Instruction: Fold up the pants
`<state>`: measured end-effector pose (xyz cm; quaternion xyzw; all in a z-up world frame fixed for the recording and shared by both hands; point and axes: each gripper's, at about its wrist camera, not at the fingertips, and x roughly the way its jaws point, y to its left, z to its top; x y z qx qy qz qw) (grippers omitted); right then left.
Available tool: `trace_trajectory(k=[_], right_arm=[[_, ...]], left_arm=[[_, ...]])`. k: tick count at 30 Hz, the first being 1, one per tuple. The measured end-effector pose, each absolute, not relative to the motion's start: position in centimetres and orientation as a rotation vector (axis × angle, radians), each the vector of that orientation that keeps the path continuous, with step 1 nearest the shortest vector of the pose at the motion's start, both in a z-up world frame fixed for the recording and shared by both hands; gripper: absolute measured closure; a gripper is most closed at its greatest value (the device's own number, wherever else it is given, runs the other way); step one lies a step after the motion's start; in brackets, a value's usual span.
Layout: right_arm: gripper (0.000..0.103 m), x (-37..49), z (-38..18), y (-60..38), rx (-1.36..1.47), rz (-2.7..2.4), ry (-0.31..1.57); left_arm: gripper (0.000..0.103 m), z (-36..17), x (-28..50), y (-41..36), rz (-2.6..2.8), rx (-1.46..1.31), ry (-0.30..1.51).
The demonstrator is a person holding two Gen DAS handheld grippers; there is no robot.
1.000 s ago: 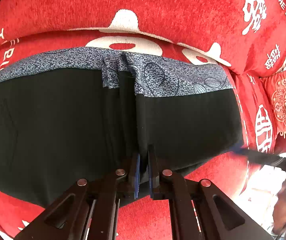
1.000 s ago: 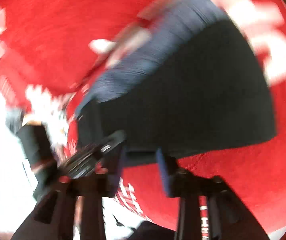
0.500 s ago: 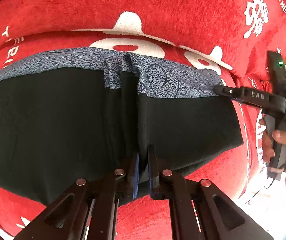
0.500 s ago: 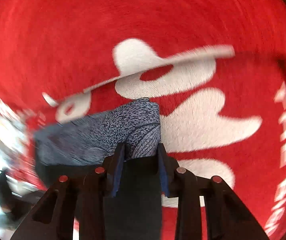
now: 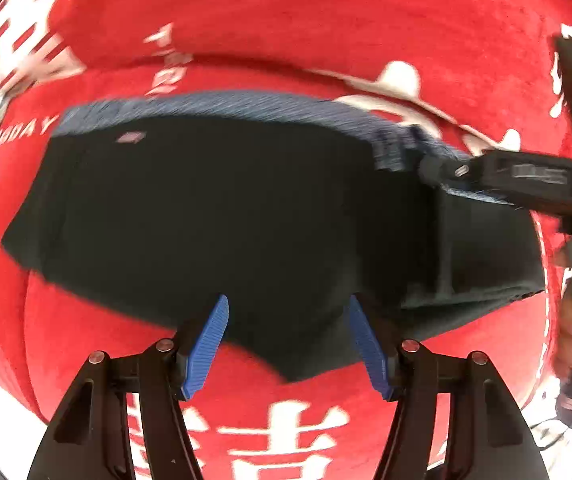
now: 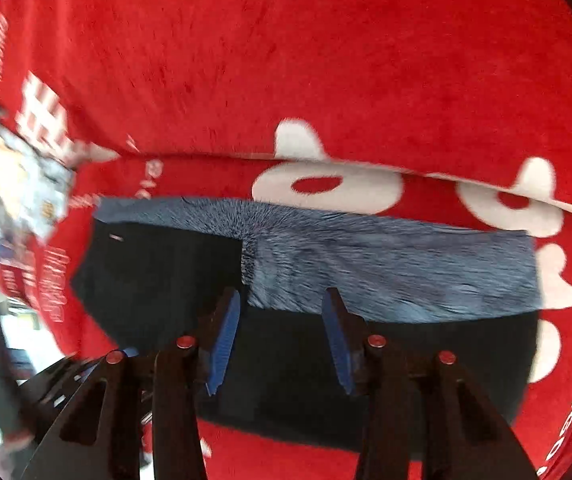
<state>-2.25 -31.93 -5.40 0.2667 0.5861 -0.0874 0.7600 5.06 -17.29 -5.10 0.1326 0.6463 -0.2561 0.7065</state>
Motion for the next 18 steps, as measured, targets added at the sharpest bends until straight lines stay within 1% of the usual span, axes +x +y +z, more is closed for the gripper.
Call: trace_trajectory(k=[1, 2, 3, 5, 7, 9, 11, 13, 14, 15, 16, 18], right_arm=[[0.071, -1.8, -6.5, -31.3, 0.602, -0.193, 1.296], [0.070, -1.3, -8.2, -30.6, 0.664, -0.184, 1.330], [0.065, -1.1, -8.7, -29.9, 0.684, -0.180, 1.328], [0.064, -1.1, -7.6, -28.8, 0.650, -0.111, 1.285], [0.064, -1.3, -6.4, -27.5, 0.692, 0.032, 1.285], [0.063, -2.1, -5.1, -26.7, 0.583, 0.009, 1.306], [0.062, -3.1, -4.5, -27.0, 0.553, -0.046, 1.315], [0.058, -4.6, -3.8, -28.4, 0.570, -0.129, 1.317], [0.058, -4.9, -3.8, -28.9, 0.573, -0.154, 1.318], [0.055, -5.3, -3.9, -29.1, 0.574, -0.173, 1.322], [0.049, -5.8, -3.9, -29.5, 0.576, -0.192, 1.332], [0.043, -6.7, -4.9, -29.5, 0.584, -0.217, 1.370]], left_arm=[[0.039, -5.5, 5.3, -16.2, -0.547, 0.295, 1.448], [0.039, -5.8, 5.6, -15.1, -0.522, 0.292, 1.461], [0.039, -6.0, 5.6, -14.5, -0.507, 0.284, 1.468], [0.039, -6.1, 6.1, -12.6, -0.474, 0.257, 1.477], [0.039, -6.3, 6.4, -11.9, -0.446, 0.260, 1.482], [0.039, -6.2, 6.7, -11.0, -0.421, 0.264, 1.481], [0.039, -6.3, 7.3, -10.2, -0.399, 0.258, 1.485], [0.022, -6.5, 7.7, -9.4, -0.379, 0.253, 1.482], [0.009, -6.6, 8.0, -9.0, -0.363, 0.243, 1.475], [0.004, -6.6, 8.2, -8.9, -0.352, 0.235, 1.472], [0.004, -6.6, 8.4, -8.7, -0.345, 0.223, 1.473], [0.004, -6.9, 8.8, -8.5, -0.333, 0.208, 1.494]])
